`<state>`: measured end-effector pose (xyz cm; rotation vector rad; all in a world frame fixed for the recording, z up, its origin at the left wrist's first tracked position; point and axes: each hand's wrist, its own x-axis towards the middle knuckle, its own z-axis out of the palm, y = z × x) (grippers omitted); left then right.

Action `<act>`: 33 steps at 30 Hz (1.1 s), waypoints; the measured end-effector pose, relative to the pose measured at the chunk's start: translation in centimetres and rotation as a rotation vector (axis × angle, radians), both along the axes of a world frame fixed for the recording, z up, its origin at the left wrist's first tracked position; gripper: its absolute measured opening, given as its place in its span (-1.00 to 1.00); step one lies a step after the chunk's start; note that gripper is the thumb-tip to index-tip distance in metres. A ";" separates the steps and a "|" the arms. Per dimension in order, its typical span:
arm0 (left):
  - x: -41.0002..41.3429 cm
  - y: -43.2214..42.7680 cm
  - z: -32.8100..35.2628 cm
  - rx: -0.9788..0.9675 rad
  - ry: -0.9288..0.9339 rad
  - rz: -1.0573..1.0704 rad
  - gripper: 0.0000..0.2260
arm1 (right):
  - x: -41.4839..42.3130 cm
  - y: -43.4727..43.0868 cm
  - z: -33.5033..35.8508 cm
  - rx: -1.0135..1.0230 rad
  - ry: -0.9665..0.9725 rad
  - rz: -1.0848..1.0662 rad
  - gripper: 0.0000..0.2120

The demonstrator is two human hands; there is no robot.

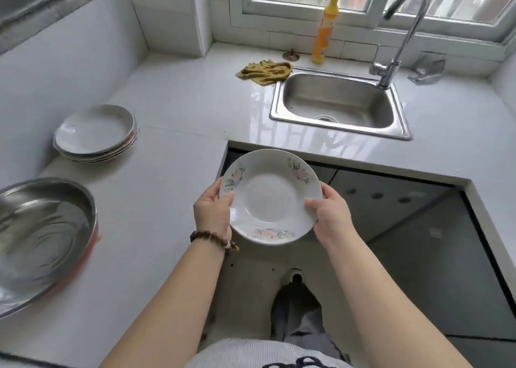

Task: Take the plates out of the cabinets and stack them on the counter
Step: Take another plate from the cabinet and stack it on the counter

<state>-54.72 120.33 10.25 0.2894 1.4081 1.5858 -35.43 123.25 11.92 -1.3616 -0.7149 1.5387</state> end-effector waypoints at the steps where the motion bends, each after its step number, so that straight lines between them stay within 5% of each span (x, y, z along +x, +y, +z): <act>1: -0.1 1.1 0.0 0.000 0.002 0.023 -0.66 | -0.2 1.5 0.0 -0.001 -0.005 0.028 -0.56; 15: -0.3 14.4 1.3 -0.031 -0.002 0.428 -0.67 | -4.0 23.1 1.8 -0.030 -0.035 0.474 -0.51; 33: -13.5 11.1 2.1 -0.026 0.036 0.925 -0.61 | -24.3 25.5 1.8 0.037 -0.061 0.994 -0.52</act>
